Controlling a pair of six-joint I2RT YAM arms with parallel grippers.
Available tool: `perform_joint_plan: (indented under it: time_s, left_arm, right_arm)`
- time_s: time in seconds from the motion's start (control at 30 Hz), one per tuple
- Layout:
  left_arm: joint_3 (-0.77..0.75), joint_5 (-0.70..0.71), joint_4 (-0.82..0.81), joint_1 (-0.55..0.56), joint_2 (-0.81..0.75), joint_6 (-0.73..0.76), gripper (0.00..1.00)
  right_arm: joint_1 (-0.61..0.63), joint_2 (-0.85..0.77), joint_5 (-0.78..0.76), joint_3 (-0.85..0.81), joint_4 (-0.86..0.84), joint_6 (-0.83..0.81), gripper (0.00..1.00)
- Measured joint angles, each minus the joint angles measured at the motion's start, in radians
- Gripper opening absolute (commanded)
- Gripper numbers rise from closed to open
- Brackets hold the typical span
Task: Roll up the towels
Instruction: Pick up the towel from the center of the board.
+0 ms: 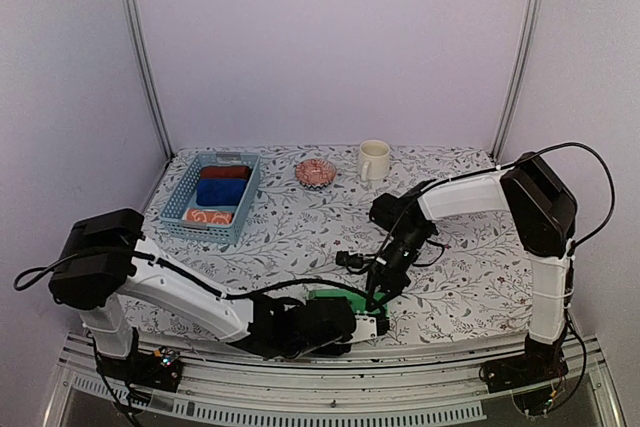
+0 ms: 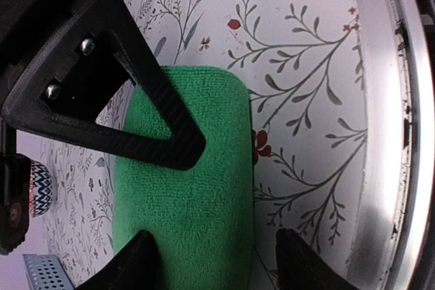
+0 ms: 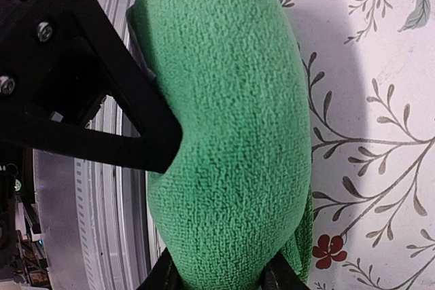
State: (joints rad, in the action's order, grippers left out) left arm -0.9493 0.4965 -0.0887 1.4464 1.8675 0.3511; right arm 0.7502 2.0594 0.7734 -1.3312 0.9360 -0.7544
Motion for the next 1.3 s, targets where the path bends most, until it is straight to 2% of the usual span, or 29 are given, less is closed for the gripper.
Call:
perform_joint_plan:
  time_s: [0.43,0.53,0.63,0.7,0.83,0.97,1.03,1.13,1.3]
  left_arm:
    - [-0.069,0.19,-0.035,-0.002,0.122,0.143,0.57]
    - [-0.085,0.217,-0.057,-0.006,0.147,0.161,0.54]
    - [-0.103,0.241,-0.079,-0.01,0.175,0.176,0.46]
    - [-0.112,0.252,-0.096,-0.013,0.191,0.187,0.39]
    - [-0.116,0.25,-0.128,-0.02,0.2,0.201,0.19]
    - [-0.114,0.229,-0.15,-0.037,0.197,0.211,0.09]
    - [-0.105,0.204,-0.163,-0.055,0.185,0.21,0.05]
    - [-0.078,0.163,-0.164,-0.088,0.147,0.207,0.0]
    - [-0.034,0.086,-0.1,-0.18,0.04,0.199,0.0]
  right_arm:
    - [-0.031,0.032,0.063,-0.017,0.036,0.003,0.2]
    - [-0.047,0.053,0.1,-0.031,0.067,0.002,0.22]
    - [-0.065,0.075,0.131,-0.05,0.11,-0.009,0.24]
    - [-0.077,0.087,0.145,-0.057,0.135,-0.023,0.28]
    - [-0.093,0.09,0.15,-0.066,0.171,-0.053,0.43]
    - [-0.116,0.079,0.152,-0.068,0.207,-0.079,0.55]
    - [-0.14,0.047,0.147,-0.065,0.232,-0.094,0.6]
    - [-0.19,-0.052,0.143,-0.063,0.276,-0.117,0.63]
    - [-0.315,-0.285,0.154,-0.061,0.35,-0.156,0.66]
